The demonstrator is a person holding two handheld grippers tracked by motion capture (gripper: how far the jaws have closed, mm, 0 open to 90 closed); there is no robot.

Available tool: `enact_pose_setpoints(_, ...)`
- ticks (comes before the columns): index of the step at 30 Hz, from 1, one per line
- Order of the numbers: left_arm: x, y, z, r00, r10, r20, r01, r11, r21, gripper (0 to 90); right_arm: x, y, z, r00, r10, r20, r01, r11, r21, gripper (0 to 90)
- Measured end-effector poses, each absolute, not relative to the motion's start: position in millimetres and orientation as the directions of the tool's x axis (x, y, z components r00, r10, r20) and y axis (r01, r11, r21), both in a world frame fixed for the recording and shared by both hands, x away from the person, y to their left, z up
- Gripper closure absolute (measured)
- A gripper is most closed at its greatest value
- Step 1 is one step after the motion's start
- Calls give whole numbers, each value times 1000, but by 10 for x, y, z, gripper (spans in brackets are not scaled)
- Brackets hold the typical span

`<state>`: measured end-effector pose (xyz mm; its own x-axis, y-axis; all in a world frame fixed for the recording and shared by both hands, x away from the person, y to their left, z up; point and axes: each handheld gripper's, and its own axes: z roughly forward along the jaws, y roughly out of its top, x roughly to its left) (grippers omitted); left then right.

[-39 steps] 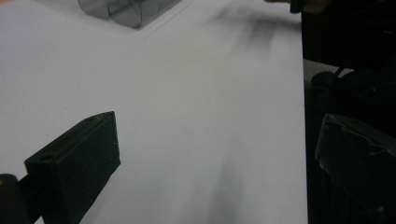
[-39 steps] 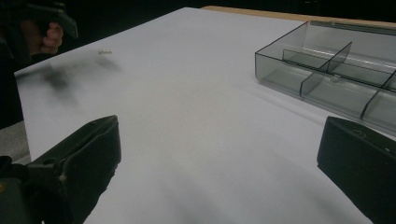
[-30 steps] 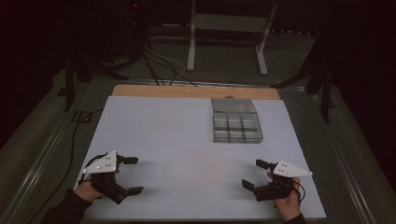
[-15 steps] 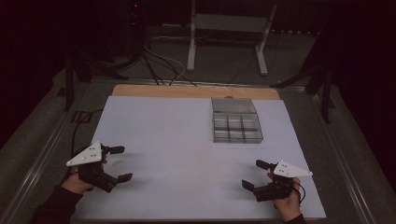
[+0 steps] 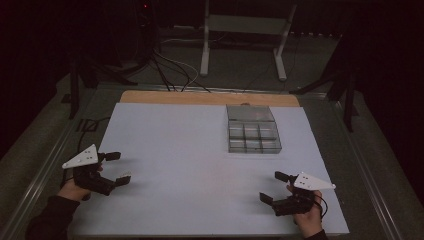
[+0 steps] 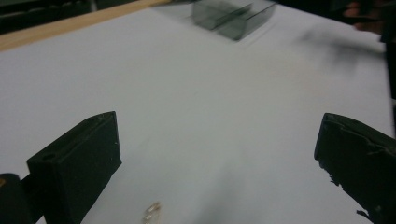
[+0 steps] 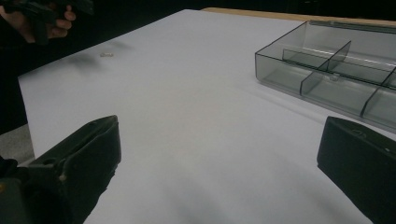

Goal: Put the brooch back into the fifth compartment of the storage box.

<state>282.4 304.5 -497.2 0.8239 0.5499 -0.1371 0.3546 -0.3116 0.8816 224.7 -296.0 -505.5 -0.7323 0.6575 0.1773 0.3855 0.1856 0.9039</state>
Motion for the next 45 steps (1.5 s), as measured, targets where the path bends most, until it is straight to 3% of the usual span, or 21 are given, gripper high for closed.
enact_pose_setpoints(19, 2973, 3163, -5262, 765, 622, -164, 490, -399, 775, 86, 2234, -2977, -5053, -732, 657, 180, 385, 181, 905, 0)
enact_pose_setpoints(22, 2978, 3173, -5281, 757, 635, -154, 494, -401, 772, 160, 2236, -2971, -5057, -733, 657, 177, 384, 186, 904, 0)
enact_pose_setpoints(35, 3021, 3157, -5346, 750, 651, -118, 499, -439, 747, 332, 2238, -2973, -5058, -737, 652, 177, 382, 186, 905, 0)
enact_pose_setpoints(45, 3043, 3112, -5403, 772, 629, -91, 495, -505, 707, 574, 2237, -2980, -5060, -734, 655, 179, 383, 182, 905, 0)
